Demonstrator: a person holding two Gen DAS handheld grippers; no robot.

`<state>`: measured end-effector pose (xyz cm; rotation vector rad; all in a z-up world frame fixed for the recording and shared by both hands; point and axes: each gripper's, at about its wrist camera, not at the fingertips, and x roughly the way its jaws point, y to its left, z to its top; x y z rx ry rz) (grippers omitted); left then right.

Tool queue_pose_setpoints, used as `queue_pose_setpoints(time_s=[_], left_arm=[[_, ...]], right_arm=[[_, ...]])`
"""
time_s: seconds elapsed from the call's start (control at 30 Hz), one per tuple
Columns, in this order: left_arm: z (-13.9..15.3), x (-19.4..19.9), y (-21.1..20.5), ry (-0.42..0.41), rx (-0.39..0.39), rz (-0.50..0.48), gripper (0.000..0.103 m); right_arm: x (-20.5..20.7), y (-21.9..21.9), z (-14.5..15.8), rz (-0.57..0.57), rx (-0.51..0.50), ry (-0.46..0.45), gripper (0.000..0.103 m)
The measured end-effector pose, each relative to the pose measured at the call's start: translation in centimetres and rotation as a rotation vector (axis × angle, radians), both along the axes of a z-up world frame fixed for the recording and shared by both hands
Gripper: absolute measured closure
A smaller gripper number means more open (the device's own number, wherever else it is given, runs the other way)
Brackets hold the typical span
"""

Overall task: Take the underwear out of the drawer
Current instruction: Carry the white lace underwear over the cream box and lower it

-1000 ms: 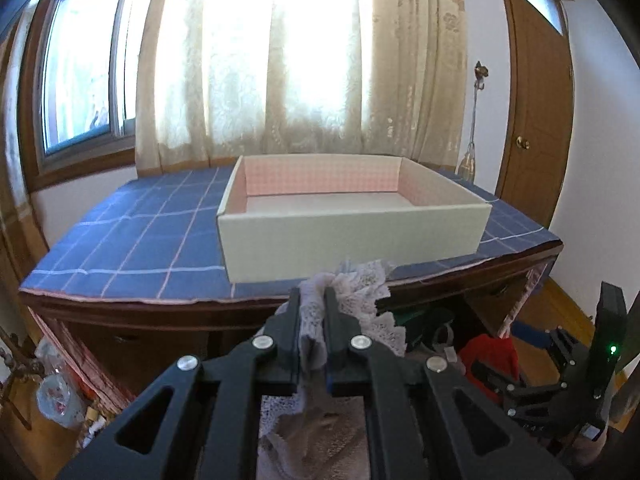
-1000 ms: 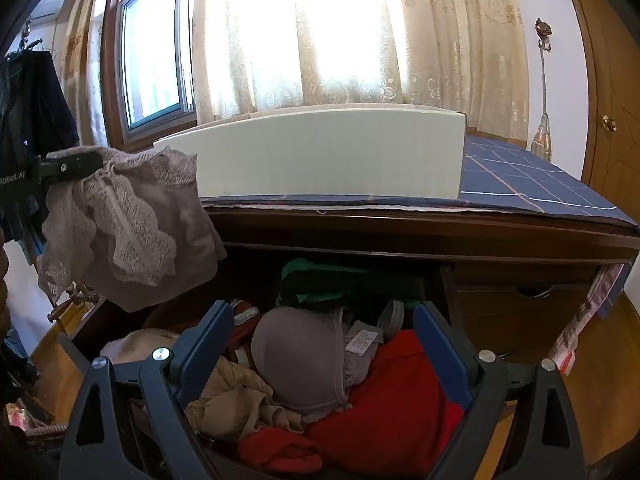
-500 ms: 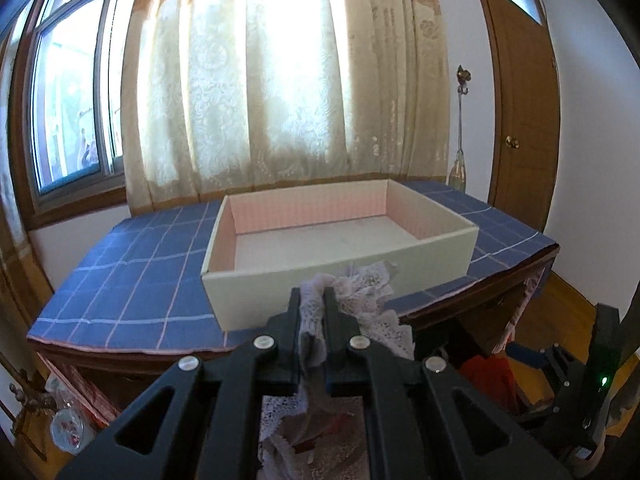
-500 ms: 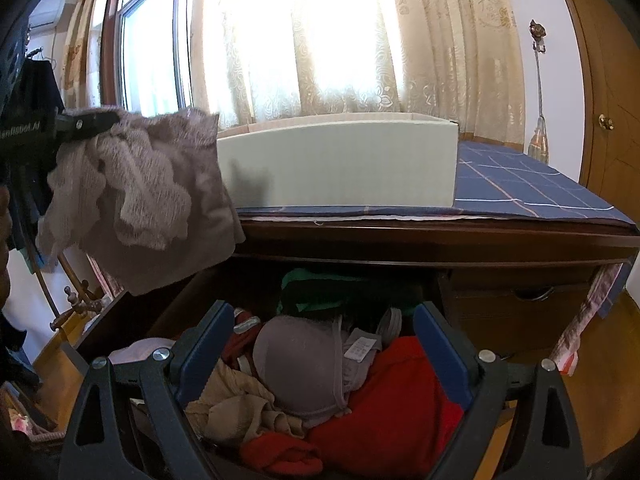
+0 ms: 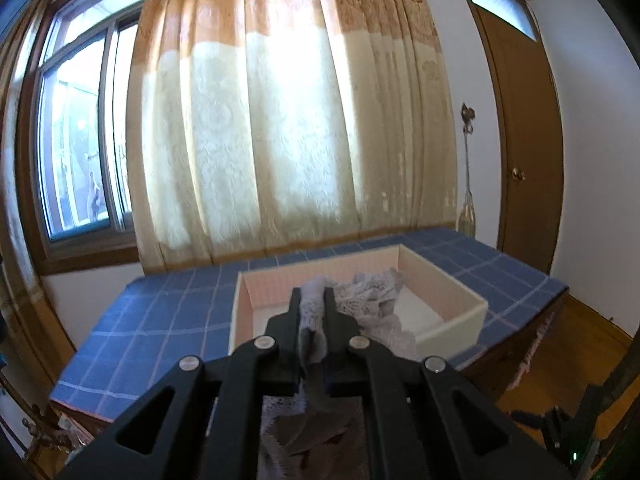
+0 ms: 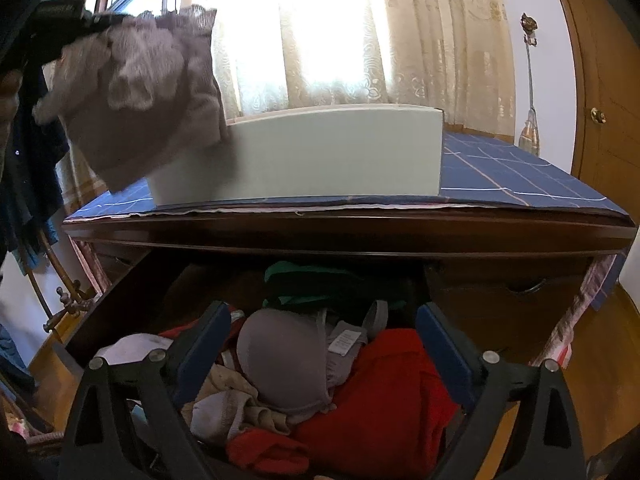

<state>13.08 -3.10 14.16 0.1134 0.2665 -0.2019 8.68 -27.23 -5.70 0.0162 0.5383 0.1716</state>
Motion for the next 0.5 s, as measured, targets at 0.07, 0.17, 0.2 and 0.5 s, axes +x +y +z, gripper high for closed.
queue_pose_setpoints(time_s=[0.07,0.17,0.2,0.5], left_arm=[[0.9,0.6,0.0,-0.015,0.004,0.006,0.099],[1.8,1.4,-0.1,-0.032,0.014,0.022,0.099],[2.1,1.8,-0.1,-0.036,0.017,0.028,0.1],[4.8,4.4,-0.3,-0.069,0.035,0.074,0.1]], right_arm=[[-0.1,-0.1,0.2,-0.003,0.0,-0.007,0.007],[-0.2,-0.3,0.6,-0.01,-0.004,-0.015,0.007],[-0.2,-0.4,0.7,-0.012,-0.005,-0.017,0.007],[0.0,-1.2,1.0,-0.049,0.001,-0.054,0.007]])
